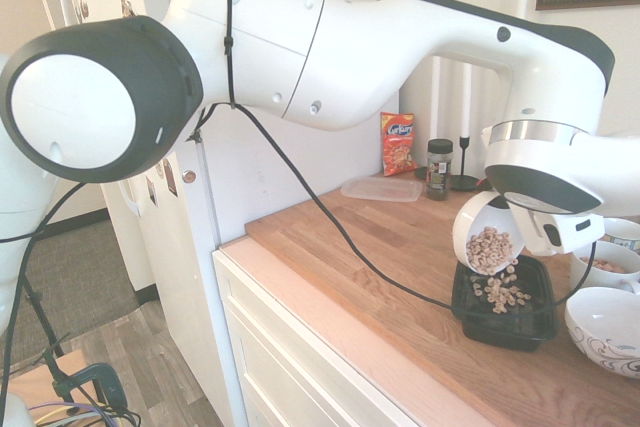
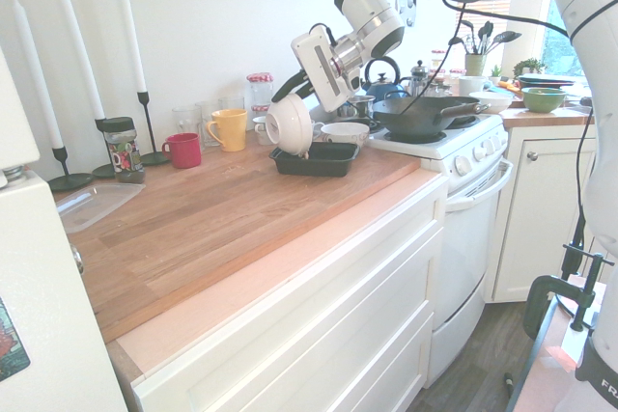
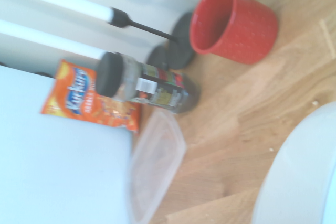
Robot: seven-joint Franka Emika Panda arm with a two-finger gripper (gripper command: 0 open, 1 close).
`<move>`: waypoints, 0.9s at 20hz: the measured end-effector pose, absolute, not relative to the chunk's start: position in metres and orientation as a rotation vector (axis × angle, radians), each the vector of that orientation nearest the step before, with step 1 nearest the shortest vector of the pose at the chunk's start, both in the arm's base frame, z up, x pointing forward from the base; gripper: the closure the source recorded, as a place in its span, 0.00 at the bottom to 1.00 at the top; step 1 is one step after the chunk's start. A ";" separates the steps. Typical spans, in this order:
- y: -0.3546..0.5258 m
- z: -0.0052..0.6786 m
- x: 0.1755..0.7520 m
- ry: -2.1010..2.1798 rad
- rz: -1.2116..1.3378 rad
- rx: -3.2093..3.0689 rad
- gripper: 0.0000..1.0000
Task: Put the cereal into the box
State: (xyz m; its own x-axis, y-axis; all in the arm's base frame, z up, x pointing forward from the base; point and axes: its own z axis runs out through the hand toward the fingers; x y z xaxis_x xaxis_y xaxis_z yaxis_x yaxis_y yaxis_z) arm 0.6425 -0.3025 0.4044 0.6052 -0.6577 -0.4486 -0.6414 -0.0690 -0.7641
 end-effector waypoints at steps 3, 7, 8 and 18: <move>-0.307 0.400 0.637 1.054 -0.015 -1.735 1.00; -0.309 0.394 0.632 1.003 -0.025 -1.690 1.00; -0.311 0.392 0.630 0.994 -0.023 -1.684 1.00; -0.331 0.376 0.619 0.924 -0.050 -1.584 1.00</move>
State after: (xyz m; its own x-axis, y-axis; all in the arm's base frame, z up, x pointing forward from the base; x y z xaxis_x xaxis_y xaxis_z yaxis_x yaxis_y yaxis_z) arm 0.6187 -0.3309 0.3757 0.6790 -0.5749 -0.4566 -0.5223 0.0588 -0.8507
